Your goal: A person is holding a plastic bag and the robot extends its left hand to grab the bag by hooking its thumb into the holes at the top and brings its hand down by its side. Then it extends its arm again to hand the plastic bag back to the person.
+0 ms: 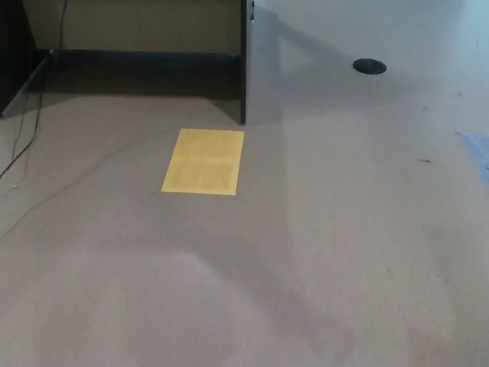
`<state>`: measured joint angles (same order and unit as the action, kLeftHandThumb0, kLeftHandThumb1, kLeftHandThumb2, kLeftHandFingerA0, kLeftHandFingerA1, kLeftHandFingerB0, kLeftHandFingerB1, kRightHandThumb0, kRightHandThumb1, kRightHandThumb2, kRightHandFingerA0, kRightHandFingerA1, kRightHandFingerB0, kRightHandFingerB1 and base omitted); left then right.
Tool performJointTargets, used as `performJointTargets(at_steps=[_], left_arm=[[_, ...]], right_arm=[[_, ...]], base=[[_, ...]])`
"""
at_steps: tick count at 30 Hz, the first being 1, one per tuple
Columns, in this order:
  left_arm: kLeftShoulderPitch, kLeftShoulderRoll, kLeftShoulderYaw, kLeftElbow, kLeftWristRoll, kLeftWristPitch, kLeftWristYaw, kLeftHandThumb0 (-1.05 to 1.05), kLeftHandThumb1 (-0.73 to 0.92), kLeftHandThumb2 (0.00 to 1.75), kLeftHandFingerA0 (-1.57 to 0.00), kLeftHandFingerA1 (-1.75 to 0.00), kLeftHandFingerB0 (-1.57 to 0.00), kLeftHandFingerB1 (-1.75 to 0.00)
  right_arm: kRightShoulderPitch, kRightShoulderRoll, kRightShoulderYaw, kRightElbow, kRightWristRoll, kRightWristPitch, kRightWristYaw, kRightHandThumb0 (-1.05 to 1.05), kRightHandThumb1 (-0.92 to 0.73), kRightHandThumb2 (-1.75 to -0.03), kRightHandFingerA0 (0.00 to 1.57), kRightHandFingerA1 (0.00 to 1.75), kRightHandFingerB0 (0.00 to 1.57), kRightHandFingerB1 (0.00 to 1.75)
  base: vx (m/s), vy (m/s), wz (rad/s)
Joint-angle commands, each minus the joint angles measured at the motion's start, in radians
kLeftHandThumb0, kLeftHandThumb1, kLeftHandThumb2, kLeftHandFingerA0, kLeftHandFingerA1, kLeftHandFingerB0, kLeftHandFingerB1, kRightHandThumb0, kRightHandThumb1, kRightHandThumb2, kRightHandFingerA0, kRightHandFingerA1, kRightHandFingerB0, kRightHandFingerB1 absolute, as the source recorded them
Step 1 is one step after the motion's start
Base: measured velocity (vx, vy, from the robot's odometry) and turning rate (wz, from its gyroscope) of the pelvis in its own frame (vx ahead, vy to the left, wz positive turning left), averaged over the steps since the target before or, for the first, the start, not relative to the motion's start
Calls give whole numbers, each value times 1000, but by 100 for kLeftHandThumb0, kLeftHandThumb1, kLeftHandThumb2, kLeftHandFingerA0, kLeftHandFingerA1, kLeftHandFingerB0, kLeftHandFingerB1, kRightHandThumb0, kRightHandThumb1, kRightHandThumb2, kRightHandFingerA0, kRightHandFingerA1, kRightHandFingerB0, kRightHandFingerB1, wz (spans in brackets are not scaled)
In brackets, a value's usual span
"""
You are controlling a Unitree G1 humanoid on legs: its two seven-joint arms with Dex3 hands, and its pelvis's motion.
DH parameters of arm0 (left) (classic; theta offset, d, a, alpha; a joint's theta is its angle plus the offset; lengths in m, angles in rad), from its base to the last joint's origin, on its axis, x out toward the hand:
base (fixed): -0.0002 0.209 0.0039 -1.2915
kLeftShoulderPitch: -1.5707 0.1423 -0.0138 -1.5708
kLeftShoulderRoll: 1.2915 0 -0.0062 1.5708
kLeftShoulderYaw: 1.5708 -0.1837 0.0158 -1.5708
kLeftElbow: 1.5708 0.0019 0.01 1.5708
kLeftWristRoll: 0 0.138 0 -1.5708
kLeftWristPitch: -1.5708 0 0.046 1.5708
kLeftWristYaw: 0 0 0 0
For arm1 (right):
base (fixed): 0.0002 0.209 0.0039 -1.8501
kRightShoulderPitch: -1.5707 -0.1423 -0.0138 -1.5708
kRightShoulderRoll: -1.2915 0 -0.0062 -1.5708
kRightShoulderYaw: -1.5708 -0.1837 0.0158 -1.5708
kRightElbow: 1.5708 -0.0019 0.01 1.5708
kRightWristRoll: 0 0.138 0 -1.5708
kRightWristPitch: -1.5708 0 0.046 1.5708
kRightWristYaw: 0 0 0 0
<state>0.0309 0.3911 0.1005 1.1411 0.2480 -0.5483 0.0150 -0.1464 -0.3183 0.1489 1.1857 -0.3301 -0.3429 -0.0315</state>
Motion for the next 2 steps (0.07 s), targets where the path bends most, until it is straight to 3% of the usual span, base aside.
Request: performJointTargets(at_steps=[1,2], left_arm=[[-6,23,-17,1,-11,5,6,-62,59,58,-43,-43,-25,-29],[-6,23,-17,1,-11,5,6,-62,59,58,-43,-43,-25,-29]], right_arm=[[-7,-9,-4,-1,11,10,3,-39,-72,-62,65,47,55,40],[-7,-9,-4,-1,11,10,3,-39,-72,-62,65,47,55,40]], base=[[0,0,0],[0,0,0]])
